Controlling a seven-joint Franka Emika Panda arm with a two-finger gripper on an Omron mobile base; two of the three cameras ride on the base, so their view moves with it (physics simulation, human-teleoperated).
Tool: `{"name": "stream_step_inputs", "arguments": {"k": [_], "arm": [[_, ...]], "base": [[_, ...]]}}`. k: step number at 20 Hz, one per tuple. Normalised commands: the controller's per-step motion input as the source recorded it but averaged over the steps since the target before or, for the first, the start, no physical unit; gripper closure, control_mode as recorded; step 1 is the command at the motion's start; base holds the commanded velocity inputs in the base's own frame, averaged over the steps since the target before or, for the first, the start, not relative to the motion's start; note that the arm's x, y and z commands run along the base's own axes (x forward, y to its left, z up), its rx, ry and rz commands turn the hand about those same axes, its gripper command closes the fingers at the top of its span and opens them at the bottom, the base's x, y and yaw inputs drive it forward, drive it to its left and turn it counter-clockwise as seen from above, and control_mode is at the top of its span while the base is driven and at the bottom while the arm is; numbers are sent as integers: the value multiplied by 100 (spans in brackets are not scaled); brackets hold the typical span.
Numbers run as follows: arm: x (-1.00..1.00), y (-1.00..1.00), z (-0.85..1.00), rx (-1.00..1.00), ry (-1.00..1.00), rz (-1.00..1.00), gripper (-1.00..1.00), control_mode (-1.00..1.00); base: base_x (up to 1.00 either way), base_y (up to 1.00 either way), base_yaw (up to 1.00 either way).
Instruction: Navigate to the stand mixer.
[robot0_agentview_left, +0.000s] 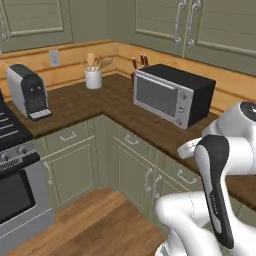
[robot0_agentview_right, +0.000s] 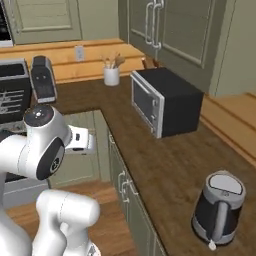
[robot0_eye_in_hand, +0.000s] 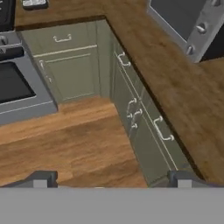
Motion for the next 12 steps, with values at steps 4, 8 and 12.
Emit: {"name": "stream_step_inputs", "arguments": {"k": [4,8,12], "arm": [[0,0,0,0,0,0,-100,100],[0,0,0,0,0,0,-100,100],[0,0,0,0,0,0,-100,100]], "base": [[21,50,82],[22,52,78],[9,56,71]]}}
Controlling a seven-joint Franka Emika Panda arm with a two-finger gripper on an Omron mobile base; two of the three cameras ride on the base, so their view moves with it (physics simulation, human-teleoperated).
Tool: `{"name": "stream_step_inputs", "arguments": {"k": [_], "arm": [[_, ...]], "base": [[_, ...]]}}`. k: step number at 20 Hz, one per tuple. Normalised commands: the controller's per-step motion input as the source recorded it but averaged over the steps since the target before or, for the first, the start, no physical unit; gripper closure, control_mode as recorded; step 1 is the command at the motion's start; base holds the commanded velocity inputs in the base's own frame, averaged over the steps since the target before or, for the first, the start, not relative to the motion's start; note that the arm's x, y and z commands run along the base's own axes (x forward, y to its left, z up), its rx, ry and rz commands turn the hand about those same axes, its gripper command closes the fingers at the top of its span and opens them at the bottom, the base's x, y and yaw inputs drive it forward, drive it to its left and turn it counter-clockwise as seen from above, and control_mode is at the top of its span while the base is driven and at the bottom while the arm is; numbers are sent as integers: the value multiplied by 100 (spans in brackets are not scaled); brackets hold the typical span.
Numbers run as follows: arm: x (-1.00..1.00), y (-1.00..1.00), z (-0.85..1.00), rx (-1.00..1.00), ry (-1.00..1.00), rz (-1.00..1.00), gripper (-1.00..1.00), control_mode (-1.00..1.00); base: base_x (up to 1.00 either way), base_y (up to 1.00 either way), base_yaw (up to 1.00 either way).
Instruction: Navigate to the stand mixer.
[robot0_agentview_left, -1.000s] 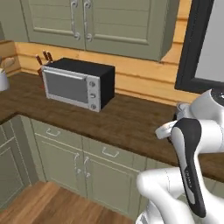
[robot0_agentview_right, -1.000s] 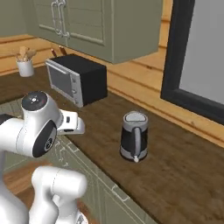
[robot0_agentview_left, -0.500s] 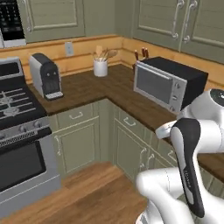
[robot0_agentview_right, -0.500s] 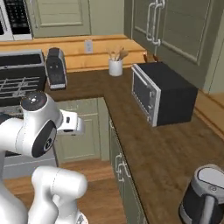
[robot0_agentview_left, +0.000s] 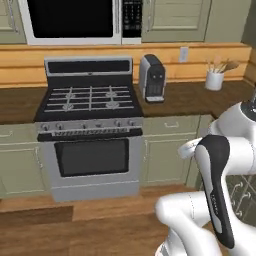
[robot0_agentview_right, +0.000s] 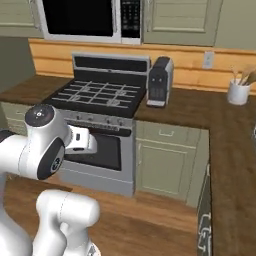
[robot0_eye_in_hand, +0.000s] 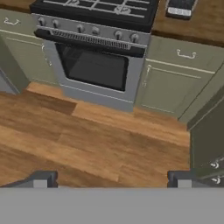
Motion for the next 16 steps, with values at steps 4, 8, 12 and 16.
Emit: {"name": "stream_step_inputs", "arguments": {"k": [4,8,12,16], "arm": [[0,0,0,0,0,0,-100,100],[0,0,0,0,0,0,-100,100],[0,0,0,0,0,0,-100,100],[0,0,0,0,0,0,-100,100]], "base": [[23,55,75],[26,48,79],[27,43,81],[25,41,84]]}}
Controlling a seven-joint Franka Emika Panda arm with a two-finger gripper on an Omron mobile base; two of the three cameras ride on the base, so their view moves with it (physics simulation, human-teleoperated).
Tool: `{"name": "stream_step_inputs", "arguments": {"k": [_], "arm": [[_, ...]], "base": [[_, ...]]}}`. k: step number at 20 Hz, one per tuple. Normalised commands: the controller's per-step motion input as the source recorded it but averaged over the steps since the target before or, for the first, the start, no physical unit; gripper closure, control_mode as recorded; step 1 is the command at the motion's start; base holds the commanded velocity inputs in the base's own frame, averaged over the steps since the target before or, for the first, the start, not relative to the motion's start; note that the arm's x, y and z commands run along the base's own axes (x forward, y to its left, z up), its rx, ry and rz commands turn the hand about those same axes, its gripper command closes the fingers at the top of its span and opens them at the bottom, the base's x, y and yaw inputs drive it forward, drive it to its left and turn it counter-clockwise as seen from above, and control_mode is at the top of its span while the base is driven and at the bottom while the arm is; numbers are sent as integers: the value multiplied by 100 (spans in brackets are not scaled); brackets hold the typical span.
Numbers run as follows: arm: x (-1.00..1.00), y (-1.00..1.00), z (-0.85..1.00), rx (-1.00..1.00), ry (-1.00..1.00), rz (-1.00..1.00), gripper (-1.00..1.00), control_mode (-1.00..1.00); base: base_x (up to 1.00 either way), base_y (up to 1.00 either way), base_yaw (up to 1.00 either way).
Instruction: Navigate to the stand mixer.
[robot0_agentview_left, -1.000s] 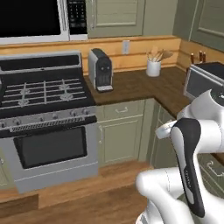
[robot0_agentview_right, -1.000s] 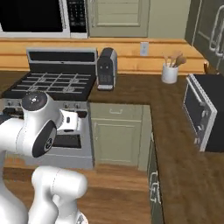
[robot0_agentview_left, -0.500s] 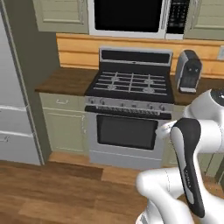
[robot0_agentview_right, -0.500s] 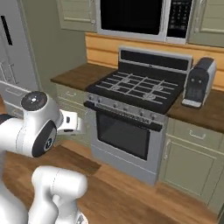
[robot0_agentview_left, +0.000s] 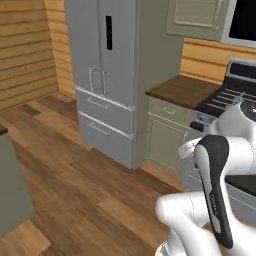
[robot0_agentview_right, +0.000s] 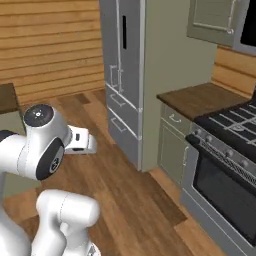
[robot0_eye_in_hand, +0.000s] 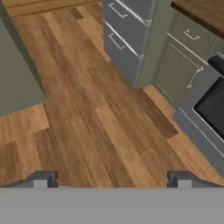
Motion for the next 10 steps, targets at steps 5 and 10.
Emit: {"name": "stream_step_inputs", "arguments": {"k": [5,10], "arm": [[0,0,0,0,0,0,-100,100],[0,0,0,0,0,0,-100,100]], "base": [[22,40,83],[34,44,80]]}}
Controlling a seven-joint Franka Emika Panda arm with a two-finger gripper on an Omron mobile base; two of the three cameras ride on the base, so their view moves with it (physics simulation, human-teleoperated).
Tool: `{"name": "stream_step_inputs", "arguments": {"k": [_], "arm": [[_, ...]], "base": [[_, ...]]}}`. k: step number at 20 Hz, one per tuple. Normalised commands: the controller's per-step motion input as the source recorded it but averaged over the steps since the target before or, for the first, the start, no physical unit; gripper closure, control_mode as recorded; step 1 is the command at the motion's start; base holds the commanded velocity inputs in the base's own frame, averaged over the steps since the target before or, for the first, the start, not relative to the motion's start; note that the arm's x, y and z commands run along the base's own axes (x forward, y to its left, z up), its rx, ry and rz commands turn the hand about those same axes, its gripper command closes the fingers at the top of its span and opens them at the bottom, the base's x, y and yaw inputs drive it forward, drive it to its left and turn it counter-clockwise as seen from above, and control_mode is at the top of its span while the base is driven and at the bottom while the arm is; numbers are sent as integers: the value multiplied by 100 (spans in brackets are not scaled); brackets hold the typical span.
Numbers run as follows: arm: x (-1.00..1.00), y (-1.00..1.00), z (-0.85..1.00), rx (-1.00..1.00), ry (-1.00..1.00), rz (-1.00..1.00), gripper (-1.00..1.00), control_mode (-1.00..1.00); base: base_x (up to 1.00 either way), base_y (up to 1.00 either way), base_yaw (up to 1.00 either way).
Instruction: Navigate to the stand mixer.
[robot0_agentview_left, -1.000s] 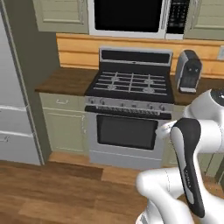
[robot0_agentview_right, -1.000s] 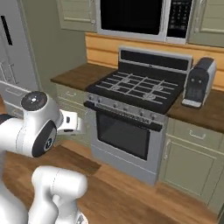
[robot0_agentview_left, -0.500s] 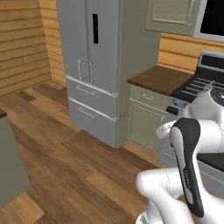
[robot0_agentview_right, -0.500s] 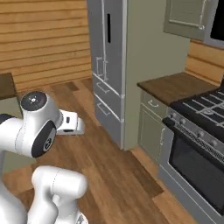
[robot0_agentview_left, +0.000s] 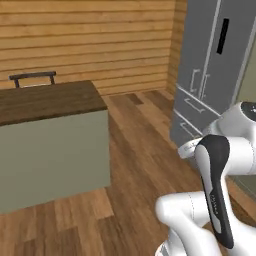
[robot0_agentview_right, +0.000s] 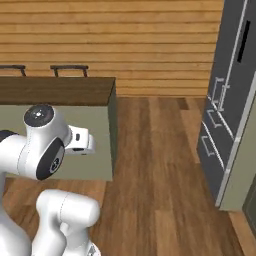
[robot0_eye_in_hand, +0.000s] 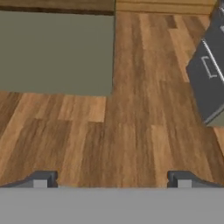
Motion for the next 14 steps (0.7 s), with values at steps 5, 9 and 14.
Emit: {"name": "stream_step_inputs", "arguments": {"k": [5,9,14], "arm": [[0,0,0,0,0,0,-100,100],[0,0,0,0,0,0,-100,100],[0,0,0,0,0,0,-100,100]], "base": [[51,46,75],[53,46,75],[72,48,65]]}}
